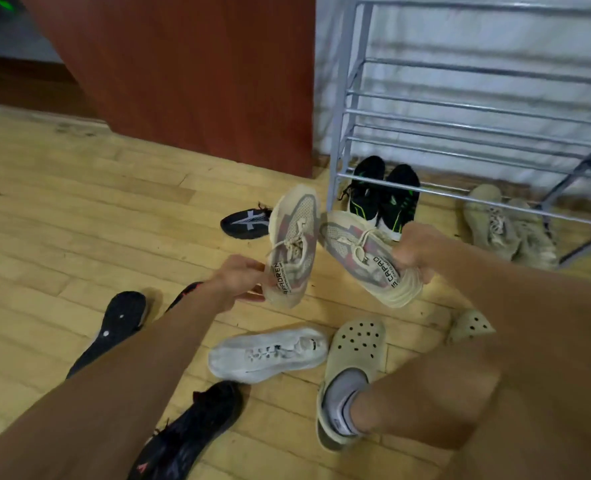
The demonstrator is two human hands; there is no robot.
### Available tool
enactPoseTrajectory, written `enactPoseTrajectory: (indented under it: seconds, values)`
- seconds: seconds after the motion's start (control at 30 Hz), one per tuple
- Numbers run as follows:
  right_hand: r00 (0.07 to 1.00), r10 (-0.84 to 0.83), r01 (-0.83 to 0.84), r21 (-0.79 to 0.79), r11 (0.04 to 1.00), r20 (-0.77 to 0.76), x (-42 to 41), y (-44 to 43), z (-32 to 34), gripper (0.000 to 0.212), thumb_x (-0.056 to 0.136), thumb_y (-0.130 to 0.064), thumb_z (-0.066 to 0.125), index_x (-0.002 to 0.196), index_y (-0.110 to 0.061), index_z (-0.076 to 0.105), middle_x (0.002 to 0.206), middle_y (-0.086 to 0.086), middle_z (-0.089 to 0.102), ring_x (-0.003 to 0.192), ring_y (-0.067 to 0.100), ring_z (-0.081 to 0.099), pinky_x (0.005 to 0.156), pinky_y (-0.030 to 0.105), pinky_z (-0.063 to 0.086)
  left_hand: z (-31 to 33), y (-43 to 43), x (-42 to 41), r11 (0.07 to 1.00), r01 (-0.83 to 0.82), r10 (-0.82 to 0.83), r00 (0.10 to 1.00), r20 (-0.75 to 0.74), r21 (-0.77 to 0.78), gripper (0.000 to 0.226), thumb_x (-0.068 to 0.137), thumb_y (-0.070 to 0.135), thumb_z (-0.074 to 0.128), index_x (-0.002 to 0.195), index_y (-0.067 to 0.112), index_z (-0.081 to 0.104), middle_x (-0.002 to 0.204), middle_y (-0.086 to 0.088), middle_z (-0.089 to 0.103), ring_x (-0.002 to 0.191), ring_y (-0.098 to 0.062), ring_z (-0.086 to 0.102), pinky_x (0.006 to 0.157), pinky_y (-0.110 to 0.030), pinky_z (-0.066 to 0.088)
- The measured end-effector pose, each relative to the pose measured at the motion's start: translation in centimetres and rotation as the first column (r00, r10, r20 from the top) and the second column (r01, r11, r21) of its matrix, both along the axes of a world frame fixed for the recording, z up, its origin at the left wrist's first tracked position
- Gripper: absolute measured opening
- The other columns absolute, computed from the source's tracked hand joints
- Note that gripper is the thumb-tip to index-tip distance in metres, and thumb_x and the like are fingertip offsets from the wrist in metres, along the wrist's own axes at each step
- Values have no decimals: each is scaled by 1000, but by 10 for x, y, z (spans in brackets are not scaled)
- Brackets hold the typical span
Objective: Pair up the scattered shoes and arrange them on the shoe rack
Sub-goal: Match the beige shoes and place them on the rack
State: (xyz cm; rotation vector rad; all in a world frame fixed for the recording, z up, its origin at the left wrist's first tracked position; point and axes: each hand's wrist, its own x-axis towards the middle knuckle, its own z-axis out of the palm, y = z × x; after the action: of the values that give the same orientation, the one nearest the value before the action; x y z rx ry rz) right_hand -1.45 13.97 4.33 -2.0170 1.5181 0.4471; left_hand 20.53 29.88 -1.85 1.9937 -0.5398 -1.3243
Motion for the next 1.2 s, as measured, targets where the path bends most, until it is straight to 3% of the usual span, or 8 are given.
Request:
enactPoseTrajectory:
  seconds: [0.13, 0.23, 0.37, 0.47, 0.53, 0.83, 1.03, 1.2]
  values:
    - [941, -306, 292, 111, 950, 148, -35, -20, 3, 21, 76, 5, 65, 97, 11, 63, 94, 28, 69, 86, 41, 71, 73, 57, 58, 16, -45, -33, 997, 70, -72, 996, -46, -43, 20, 78, 1, 72, 96, -1, 64, 95, -14, 71, 80, -26, 69, 60, -29, 60]
    - [856, -473, 435, 203, 877, 210, -51, -29, 2, 21, 81, 9, 64, 102, 14, 61, 101, 30, 66, 88, 44, 69, 67, 54, 59, 17, -78, -53, 992, 104, -109, 992, -71, -67, 26, 78, 2, 72, 102, -4, 64, 102, -16, 71, 88, -31, 69, 70, -33, 60]
    - [638, -664, 573, 336, 748, 390, -59, -48, -2, 19, 82, 0, 67, 97, 10, 59, 93, 24, 67, 81, 39, 69, 67, 54, 60, 14, -121, -65, 989, 112, -120, 990, -80, -93, 28, 76, 4, 75, 102, -4, 65, 95, -15, 71, 70, -23, 68, 59, -30, 59]
    - [582, -663, 613, 282, 738, 471, -61, -76, -5, 15, 84, -7, 68, 82, 3, 57, 73, 16, 62, 58, 30, 63, 39, 36, 57, 14, -158, -67, 989, 90, -98, 993, -59, -119, 17, 76, 4, 74, 92, 0, 68, 84, -10, 70, 64, -20, 66, 53, -27, 56]
    - [556, -663, 640, 250, 726, 502, -60, -101, -9, 16, 86, -7, 65, 75, 0, 56, 75, 17, 62, 54, 30, 62, 35, 35, 54, 13, -184, -66, 987, 59, -65, 997, -36, -150, 19, 76, 3, 73, 94, -1, 69, 86, -11, 71, 68, -21, 66, 59, -30, 57]
    - [620, -597, 587, 204, 783, 509, -39, -207, -47, 20, 86, -12, 63, 98, 4, 66, 86, 20, 74, 66, 35, 73, 64, 46, 62, -3, -296, -45, 968, -20, 29, 999, 33, -249, 49, 76, 8, 75, 122, 4, 59, 105, -15, 70, 90, -25, 70, 63, -28, 59]
    - [544, -604, 554, 291, 780, 583, -24, -230, -66, 1, 84, -9, 67, 84, -11, 67, 96, 13, 72, 82, 28, 72, 69, 39, 62, -12, -323, -38, 977, -30, 29, 1000, -7, -213, 34, 83, 6, 68, 117, 3, 63, 109, -17, 69, 95, -29, 69, 72, -34, 60]
    - [544, -564, 540, 256, 802, 621, -11, -229, -75, 16, 92, -14, 59, 99, -3, 69, 99, 15, 72, 86, 29, 72, 75, 39, 61, -13, -326, -30, 974, 12, 14, 994, 110, -227, 15, 93, 15, 57, 99, 9, 69, 98, -12, 68, 79, -20, 67, 50, -17, 56]
